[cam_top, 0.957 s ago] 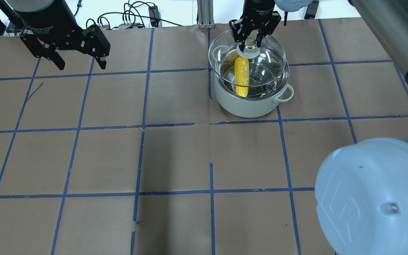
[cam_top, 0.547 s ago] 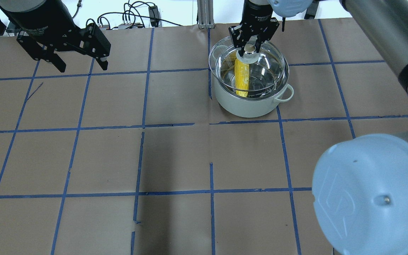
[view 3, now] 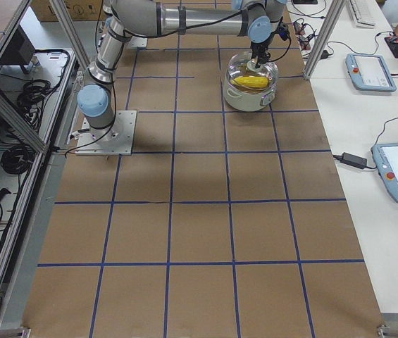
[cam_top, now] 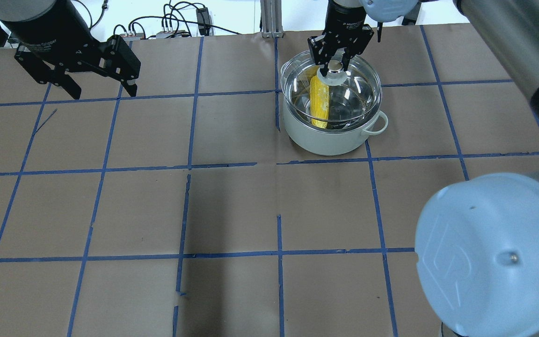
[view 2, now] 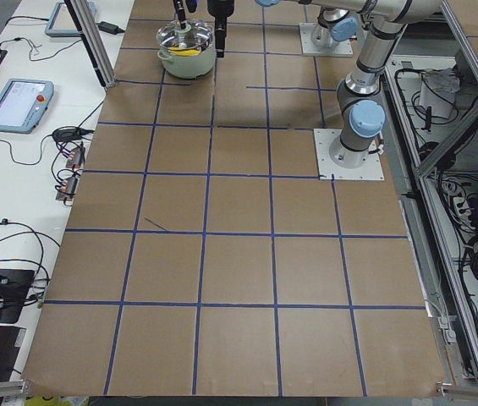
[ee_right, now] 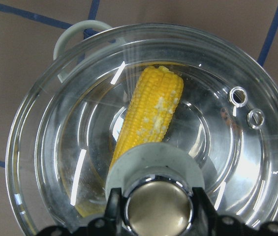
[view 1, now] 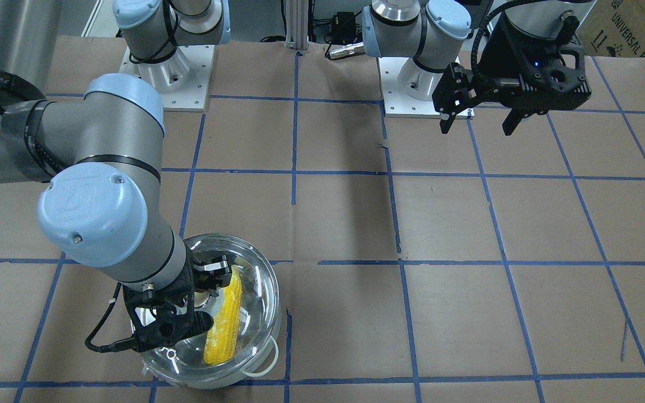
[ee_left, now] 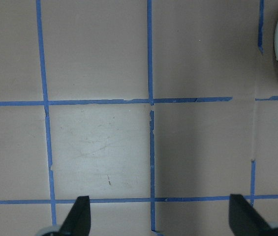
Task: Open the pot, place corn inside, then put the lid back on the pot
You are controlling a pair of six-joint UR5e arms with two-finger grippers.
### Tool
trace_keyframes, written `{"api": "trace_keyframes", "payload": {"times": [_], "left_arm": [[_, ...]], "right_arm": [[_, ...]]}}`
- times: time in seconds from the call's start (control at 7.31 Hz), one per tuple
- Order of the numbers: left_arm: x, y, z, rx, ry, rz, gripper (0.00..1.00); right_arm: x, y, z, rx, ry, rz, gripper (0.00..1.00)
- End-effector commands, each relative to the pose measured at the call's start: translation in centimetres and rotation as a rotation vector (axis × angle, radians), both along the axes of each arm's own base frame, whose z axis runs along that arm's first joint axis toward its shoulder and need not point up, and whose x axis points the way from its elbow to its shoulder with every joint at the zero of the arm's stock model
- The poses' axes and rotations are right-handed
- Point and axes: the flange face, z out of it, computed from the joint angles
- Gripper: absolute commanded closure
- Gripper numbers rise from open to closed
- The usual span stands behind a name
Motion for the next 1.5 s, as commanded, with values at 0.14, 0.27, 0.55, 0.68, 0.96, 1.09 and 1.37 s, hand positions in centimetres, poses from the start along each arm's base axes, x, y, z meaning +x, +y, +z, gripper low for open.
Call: {"api": "trace_keyframes", "payload": {"times": [0.14,0.27,0.55,0.68,0.96,1.09,1.37], "left_arm": [[0.05,0.03,-0.17,0.003,0.0,0.0,0.0],[0.04,-0.05,-0.23,0.003,0.001,0.0,0.0],[0.04,-0.17,-0.03,-0.011,0.001,0.0,0.0],[0.04,-0.17,-0.03,-0.011,0.001,0.0,0.0],[0.04,-0.17,-0.03,-0.011,0.001,0.0,0.0],[0.04,-0.17,-0.03,-0.011,0.001,0.0,0.0],[0.04,-0.17,-0.03,-0.011,0.001,0.0,0.0]], "right_arm": [[-0.15,-0.31,-0.87,0.012,0.002,0.001,0.65],[-0.25,-0.41,-1.28,0.018,0.002,-0.001,0.65],[-0.27,-0.35,-1.02,0.016,0.004,-0.004,0.66],[-0.3,-0.07,-1.04,0.033,0.006,-0.005,0.66],[-0.31,-0.01,-0.9,0.035,0.006,-0.008,0.66],[-0.32,0.07,-0.97,0.042,0.007,-0.008,0.66],[-0.45,0.15,-1.07,0.053,0.01,-0.006,0.66]]}}
